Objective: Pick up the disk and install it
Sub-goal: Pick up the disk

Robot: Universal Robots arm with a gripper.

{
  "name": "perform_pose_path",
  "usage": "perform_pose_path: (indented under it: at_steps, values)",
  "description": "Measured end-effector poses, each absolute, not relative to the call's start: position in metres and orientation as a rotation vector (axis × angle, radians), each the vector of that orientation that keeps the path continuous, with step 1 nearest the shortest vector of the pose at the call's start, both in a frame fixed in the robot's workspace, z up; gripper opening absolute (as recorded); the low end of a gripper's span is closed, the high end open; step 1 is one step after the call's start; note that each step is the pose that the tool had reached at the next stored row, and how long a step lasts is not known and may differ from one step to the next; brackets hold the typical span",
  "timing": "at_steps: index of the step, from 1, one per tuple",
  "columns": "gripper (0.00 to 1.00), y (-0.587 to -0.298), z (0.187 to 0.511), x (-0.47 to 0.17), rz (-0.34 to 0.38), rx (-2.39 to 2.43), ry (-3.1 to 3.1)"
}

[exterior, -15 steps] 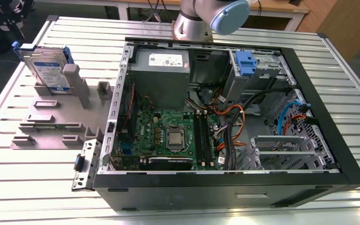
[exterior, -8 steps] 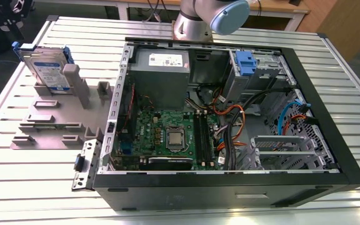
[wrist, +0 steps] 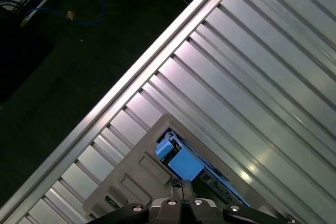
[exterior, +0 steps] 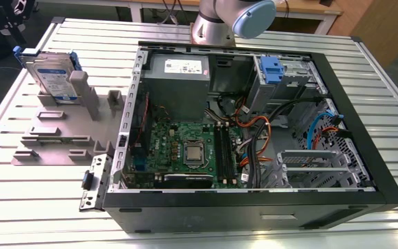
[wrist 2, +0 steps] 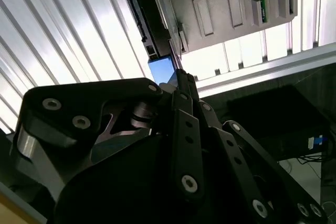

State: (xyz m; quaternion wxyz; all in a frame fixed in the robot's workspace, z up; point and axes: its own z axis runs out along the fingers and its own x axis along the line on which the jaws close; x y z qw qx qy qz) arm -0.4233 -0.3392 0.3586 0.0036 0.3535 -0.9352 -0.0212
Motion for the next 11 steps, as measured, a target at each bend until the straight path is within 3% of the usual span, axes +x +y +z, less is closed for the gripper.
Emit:
perform_pose_path:
  at_steps: [11]
  values:
    - [0.11, -0.3354, 0.3542, -0.4233, -0.039, 1.318, -2.833]
